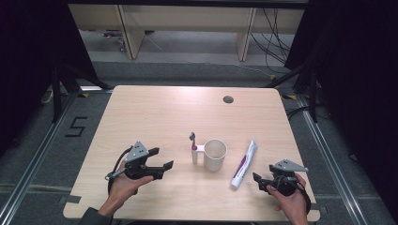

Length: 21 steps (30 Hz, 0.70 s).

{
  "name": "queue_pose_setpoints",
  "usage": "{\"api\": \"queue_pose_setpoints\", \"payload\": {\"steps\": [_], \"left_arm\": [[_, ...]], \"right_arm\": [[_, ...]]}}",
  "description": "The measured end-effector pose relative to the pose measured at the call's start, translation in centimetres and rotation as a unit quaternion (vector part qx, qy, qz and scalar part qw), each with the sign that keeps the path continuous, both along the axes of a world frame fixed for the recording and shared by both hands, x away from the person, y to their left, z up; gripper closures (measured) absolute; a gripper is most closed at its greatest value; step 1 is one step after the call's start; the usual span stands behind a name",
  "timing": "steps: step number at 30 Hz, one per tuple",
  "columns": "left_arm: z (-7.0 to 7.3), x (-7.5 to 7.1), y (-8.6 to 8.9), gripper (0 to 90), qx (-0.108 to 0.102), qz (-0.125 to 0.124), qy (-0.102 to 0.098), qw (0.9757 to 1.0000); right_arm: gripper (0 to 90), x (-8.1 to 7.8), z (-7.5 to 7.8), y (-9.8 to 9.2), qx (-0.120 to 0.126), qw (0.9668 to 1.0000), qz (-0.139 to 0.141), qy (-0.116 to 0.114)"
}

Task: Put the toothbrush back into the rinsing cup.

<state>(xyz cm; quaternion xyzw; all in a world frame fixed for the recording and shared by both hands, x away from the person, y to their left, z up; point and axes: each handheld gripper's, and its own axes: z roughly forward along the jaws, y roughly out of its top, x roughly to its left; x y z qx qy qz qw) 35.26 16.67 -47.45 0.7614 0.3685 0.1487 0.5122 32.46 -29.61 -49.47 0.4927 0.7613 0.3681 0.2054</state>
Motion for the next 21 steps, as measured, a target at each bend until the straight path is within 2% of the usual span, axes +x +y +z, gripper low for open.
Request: {"api": "queue_pose_setpoints", "payload": {"steps": [1,2,3,6,10,11,13,14,15,18,19,20,21], "left_arm": [[-0.1,-0.1,0.2,20.8,0.002,0.0,0.002,1.0],[-0.3,-0.1,0.5,20.8,-0.001,0.0,0.004,1.0],[-0.4,-0.2,0.8,20.8,0.003,0.007,0.006,1.0],[-0.7,-0.3,1.4,20.6,-0.002,0.013,0.008,0.9999],[-1.1,-0.7,2.0,20.1,0.004,0.02,0.011,0.9997],[-1.2,-0.8,2.2,19.4,0.009,0.022,0.014,0.9996],[-1.5,-1.1,2.4,19.0,0.013,0.027,0.016,0.9994],[-1.7,-1.3,2.5,19.0,0.01,0.03,0.016,0.9994],[-1.8,-1.5,2.8,18.8,0.013,0.028,0.018,0.9993],[-2.0,-2.1,3.0,17.9,0.014,0.038,0.026,0.9989],[-1.9,-2.4,3.0,17.8,0.019,0.04,0.027,0.9987],[-2.0,-2.6,3.1,17.6,0.016,0.038,0.027,0.9988],[-2.0,-2.9,3.0,17.5,0.011,0.039,0.027,0.9988]], "right_arm": [[25.0,-0.1,-0.1,0.2,0.014,0.9998,-0.006,0.008],[25.0,-0.2,0.0,0.2,0.018,0.9996,-0.006,0.021],[25.0,0.0,0.0,-0.1,0.003,1.0,0.005,0.004],[25.0,0.0,-0.1,-0.1,0.001,1.0,0.002,0.003],[25.0,-0.1,0.0,0.2,0.012,0.9999,-0.002,0.012],[25.0,0.0,-0.1,0.0,0.001,1.0,0.005,0.002],[25.0,-0.1,-0.1,0.0,0.005,1.0,0.001,0.004],[25.0,-0.2,0.0,0.1,0.012,0.9997,-0.007,0.018],[25.0,-0.3,0.0,0.1,0.017,0.9996,-0.009,0.02],[25.0,-0.3,0.0,0.1,0.015,0.9997,-0.007,0.017],[25.0,-0.2,-0.1,0.1,0.014,0.9999,-0.006,0.007],[25.0,-0.1,-0.1,-0.1,0.004,1.0,-0.001,0.0],[25.0,-0.1,-0.1,-0.1,0.006,1.0,0.002,0.001]]}}
